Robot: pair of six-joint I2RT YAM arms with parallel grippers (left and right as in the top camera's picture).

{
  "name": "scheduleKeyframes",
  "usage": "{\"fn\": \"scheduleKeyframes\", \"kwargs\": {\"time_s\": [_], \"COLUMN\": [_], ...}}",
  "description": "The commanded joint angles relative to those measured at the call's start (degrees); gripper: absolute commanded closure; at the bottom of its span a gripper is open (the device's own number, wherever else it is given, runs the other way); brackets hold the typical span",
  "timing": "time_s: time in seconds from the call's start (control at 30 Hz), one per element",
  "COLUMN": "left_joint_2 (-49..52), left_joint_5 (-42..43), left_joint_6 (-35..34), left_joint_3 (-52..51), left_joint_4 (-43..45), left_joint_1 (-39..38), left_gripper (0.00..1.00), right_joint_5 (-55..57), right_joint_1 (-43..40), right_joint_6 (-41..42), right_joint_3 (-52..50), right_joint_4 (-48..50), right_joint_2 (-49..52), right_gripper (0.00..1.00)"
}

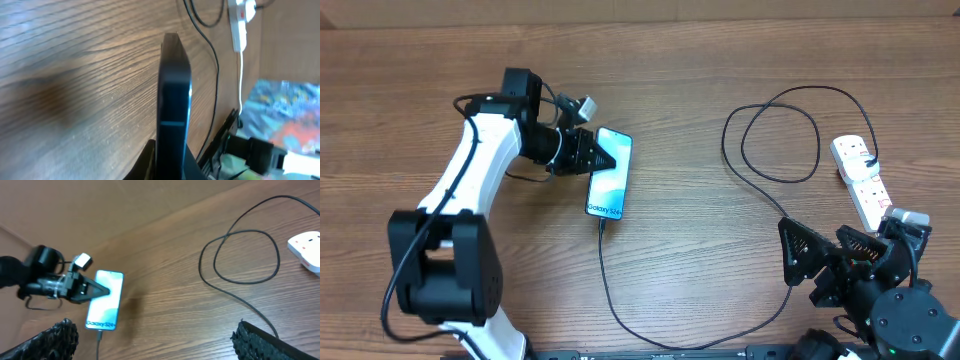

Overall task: Plug charger to phone and switch on socket
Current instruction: 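Release the plug and lower the phone flat with the left gripper, then open the left gripper off the phone and move right gripper to power strip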

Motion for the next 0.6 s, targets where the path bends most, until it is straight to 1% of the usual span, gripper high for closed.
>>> {"fn": "scheduleKeyframes", "kwargs": {"time_s": [0.0,0.07,0.13,0.23,0.37,0.4,0.47,0.57], "left_joint_2": [3.6,5.2,7.9,9.6,9.8,9.8,9.8,9.8], "left_joint_5": [5.9,5.6,5.6,4.5,-0.2,-0.9,-1.9,-4.0], "left_joint_6": [8.0,7.9,3.4,-0.6,-10.2,-11.6,-13.2,-13.1], "left_joint_3": [-2.1,-3.4,-5.2,-7.6,-12.1,-13.0,-15.0,-17.0], "left_joint_4": [1.8,3.1,5.1,8.6,15.5,16.8,19.8,21.4], "left_joint_1": [-0.5,-0.7,-0.7,-0.7,-0.7,-0.7,-0.8,-0.6], "left_gripper": [0.96,0.95,0.96,0.96,0.96,0.96,0.96,0.96], "right_joint_5": [0.0,-1.0,-1.7,-1.6,-1.6,-1.6,-1.6,-1.6], "right_joint_1": [-0.1,-0.1,-0.1,-0.1,-0.1,-0.1,-0.1,-0.1], "right_joint_6": [1.0,1.0,1.0,1.0,1.0,1.0,1.0,1.8], "right_joint_3": [0.3,0.3,0.3,0.2,0.3,0.3,0.3,0.3], "right_joint_4": [0.4,0.4,0.2,-0.5,-2.2,-2.4,-2.9,-3.9], "right_joint_2": [0.3,0.3,0.3,0.3,0.3,0.3,0.3,0.3], "right_gripper": [0.00,0.00,0.00,0.00,0.00,0.00,0.00,0.00]}}
